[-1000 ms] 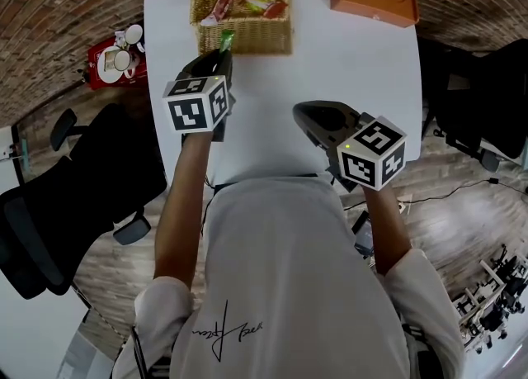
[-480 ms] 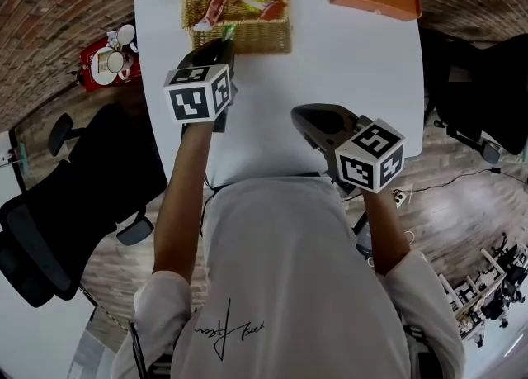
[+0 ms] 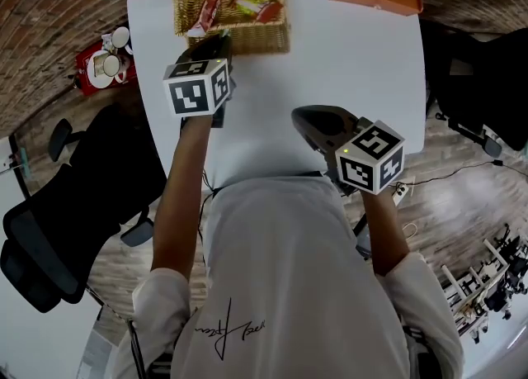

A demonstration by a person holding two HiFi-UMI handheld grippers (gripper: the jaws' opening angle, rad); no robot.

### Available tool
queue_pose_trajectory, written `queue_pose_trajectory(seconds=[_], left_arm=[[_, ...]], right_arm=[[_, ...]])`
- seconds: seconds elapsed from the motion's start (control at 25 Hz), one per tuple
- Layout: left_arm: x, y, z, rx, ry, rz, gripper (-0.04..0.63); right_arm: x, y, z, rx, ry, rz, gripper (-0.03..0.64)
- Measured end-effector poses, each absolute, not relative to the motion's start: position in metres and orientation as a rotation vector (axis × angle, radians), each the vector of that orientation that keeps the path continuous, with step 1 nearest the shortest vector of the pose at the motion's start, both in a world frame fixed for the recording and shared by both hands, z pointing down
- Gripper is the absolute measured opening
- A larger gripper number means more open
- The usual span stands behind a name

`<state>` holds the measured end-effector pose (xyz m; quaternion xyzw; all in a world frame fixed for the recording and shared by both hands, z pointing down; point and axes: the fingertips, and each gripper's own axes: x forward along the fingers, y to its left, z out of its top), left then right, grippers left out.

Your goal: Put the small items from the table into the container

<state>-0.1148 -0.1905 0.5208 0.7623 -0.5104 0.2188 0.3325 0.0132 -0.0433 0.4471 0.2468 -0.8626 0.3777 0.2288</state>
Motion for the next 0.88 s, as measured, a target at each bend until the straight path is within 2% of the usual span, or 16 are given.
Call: queue_pose_trajectory(seconds=[0.64,0.88], left_arm=[[-0.113,-0.1938,0.5307,1.986,-1.321,0.596,0.061],[-0.1138,-0.1926,0.5262,1.979,-1.33,0.553,0.091]], right_arm=[[0.0117,-0.0471,0.4458,0.675,-2.369,1.029,0.021],[0.0119,-0.0442,0.4431,0.672,-2.376,1.018,0.023]])
